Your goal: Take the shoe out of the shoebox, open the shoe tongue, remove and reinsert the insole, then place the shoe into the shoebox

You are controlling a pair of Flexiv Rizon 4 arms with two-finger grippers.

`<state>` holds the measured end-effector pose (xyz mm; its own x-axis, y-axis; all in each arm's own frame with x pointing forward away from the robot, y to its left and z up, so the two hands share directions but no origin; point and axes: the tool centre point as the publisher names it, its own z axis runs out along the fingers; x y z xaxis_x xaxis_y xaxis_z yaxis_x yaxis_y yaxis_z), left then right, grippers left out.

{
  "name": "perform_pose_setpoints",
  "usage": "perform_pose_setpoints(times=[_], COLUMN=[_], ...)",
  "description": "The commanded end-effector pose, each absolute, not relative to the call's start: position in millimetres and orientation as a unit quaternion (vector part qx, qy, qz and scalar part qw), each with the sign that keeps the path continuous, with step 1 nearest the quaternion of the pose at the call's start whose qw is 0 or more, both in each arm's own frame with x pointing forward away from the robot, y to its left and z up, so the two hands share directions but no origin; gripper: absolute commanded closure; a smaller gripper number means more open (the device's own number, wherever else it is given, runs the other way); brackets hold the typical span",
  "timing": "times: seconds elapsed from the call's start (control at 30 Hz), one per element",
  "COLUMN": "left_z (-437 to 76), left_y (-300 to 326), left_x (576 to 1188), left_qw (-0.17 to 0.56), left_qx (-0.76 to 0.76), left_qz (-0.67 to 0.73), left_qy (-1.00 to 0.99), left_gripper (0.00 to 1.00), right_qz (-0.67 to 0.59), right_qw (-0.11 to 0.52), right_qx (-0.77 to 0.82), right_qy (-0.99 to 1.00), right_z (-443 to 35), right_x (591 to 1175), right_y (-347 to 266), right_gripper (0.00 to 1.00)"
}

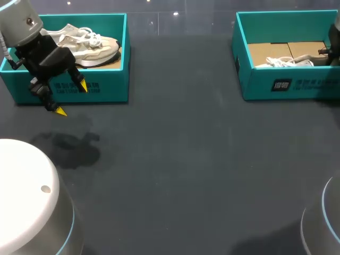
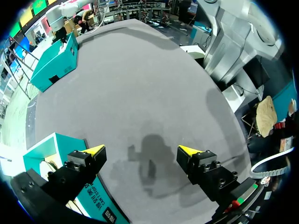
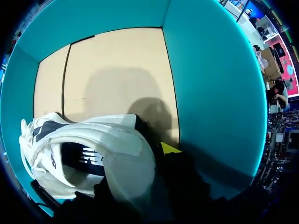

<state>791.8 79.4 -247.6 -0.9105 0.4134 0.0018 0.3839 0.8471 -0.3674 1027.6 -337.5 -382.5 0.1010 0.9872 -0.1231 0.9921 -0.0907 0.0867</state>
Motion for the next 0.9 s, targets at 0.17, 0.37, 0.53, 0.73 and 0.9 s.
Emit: perform_pose_setpoints(times=[0.17, 0.37, 0.53, 0.73, 0.9], left_z=[-247.6, -247.6, -247.6, -247.6, -247.6], left_y=[79.9, 79.9, 79.9, 79.9, 79.9], left_x=[791.5, 791.5, 791.5, 791.5, 791.5], left_qw=[0.040, 0.040, 0.040, 0.040, 0.040], left_qx=[-0.208, -0.208, -0.208, -0.208, -0.208], left_qz=[0.181, 0.181, 0.181, 0.181, 0.181], left_qy=[-0.960, -0.960, -0.960, -0.960, -0.960], left_gripper=[0.00, 0.00, 0.00, 0.00, 0.00], right_qz=[-0.016, -0.022, -0.019, -0.016, -0.014], right_qw=[0.083, 0.075, 0.066, 0.069, 0.075], right_qx=[0.742, 0.739, 0.737, 0.736, 0.735], right_qy=[0.665, 0.670, 0.672, 0.673, 0.674], right_z=[-377.3, -386.6, -391.8, -386.5, -379.8], right_x=[1026.6, 1026.0, 1025.4, 1026.2, 1026.6], right_y=[-336.0, -333.3, -332.0, -330.7, -327.9], right_gripper=[1.00, 1.00, 0.98, 0.56, 0.55])
